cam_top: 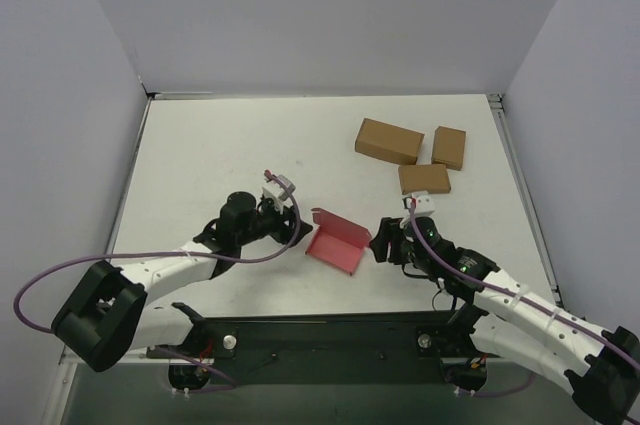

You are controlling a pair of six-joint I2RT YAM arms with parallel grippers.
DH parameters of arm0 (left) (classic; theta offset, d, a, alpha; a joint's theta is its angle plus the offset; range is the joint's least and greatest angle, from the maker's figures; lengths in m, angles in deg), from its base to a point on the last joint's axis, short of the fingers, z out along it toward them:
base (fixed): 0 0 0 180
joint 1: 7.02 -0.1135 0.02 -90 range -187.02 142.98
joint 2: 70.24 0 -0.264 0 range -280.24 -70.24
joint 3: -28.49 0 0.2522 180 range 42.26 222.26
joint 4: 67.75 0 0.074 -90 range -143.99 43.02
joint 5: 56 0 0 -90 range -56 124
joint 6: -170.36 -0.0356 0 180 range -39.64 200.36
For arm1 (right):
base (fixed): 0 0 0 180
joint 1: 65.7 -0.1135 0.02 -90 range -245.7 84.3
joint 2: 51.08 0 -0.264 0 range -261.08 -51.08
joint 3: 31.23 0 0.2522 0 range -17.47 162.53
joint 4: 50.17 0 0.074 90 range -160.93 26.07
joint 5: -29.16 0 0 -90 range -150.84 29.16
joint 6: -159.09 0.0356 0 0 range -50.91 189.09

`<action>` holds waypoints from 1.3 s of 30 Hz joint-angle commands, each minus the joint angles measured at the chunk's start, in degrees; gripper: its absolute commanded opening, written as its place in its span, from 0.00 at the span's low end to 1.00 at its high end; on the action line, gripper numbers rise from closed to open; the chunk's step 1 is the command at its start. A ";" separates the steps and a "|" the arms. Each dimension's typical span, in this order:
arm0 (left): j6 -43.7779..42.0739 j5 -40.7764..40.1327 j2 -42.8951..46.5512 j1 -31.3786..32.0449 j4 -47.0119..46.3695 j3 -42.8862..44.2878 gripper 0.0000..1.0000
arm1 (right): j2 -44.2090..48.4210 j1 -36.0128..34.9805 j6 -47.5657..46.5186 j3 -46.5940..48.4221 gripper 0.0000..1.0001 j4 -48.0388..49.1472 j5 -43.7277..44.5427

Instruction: Fold the paper box

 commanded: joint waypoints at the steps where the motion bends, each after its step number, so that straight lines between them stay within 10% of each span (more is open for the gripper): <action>1: -6.73 3.08 -4.15 0.02 -3.00 5.15 0.70 | -1.32 -1.01 -1.85 1.51 0.52 1.46 -2.11; 39: -7.35 8.89 -17.87 -0.33 -17.67 6.30 0.28 | -11.96 -2.24 -4.66 -2.27 0.24 17.37 3.25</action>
